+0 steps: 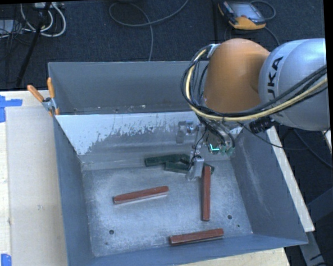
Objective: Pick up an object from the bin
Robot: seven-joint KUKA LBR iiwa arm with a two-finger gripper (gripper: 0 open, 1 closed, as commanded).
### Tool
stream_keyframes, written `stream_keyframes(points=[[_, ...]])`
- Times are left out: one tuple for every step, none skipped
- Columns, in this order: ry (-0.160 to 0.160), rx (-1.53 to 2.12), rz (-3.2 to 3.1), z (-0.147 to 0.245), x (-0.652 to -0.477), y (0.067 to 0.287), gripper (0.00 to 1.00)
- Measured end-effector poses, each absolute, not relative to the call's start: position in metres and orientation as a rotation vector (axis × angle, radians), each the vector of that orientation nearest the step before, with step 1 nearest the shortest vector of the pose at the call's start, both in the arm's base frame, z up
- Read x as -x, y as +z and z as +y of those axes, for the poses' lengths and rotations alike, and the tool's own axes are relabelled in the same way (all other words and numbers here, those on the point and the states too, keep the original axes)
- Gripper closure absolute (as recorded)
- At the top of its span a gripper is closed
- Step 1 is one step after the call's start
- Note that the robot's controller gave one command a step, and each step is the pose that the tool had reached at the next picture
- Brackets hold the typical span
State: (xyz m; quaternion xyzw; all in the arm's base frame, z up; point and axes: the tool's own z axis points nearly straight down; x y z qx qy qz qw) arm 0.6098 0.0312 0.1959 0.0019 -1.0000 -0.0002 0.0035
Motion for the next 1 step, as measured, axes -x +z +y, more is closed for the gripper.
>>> stream_keyframes(points=[[-0.002, -0.224, -3.125, 0.0972, -0.5930, 0.0654, 0.00]])
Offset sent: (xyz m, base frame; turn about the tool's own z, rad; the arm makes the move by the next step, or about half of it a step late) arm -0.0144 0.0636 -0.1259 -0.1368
